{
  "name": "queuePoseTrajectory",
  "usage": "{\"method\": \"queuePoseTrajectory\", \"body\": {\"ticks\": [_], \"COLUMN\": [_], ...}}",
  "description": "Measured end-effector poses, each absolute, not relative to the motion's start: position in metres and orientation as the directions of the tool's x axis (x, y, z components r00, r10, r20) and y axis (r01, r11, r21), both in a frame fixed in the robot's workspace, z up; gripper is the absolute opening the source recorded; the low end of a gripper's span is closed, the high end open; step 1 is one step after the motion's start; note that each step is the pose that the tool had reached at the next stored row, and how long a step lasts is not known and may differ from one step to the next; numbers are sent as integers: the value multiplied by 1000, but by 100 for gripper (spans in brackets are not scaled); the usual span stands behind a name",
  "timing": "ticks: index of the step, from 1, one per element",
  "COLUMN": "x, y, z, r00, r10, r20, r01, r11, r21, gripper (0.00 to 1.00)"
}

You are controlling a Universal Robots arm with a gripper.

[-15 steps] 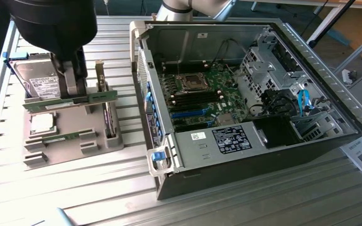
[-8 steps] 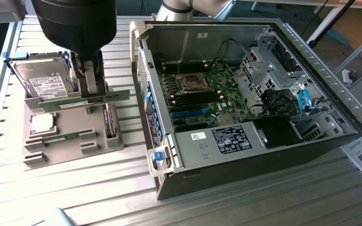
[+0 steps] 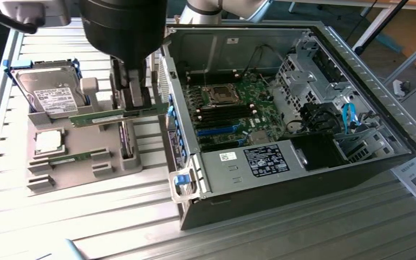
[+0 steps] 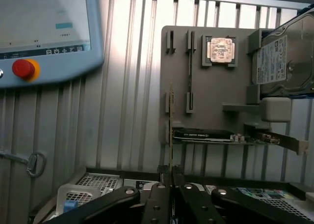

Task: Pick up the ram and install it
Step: 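Pick up the ram and move it above insertion slot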

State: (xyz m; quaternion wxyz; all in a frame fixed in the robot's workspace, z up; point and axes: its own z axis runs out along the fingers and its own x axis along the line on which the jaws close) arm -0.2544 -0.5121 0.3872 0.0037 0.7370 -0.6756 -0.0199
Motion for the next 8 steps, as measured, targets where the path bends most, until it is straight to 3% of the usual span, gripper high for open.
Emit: {"method": "queuePoseTrajectory", "body": {"ticks": [8], "x": [-221], "y": [-514], "z": [387], "r00": [86], "r10": [-996], "r20": [-25], "r01": [-995], "r11": [-87], "r21": [41], "gripper": [13]}}
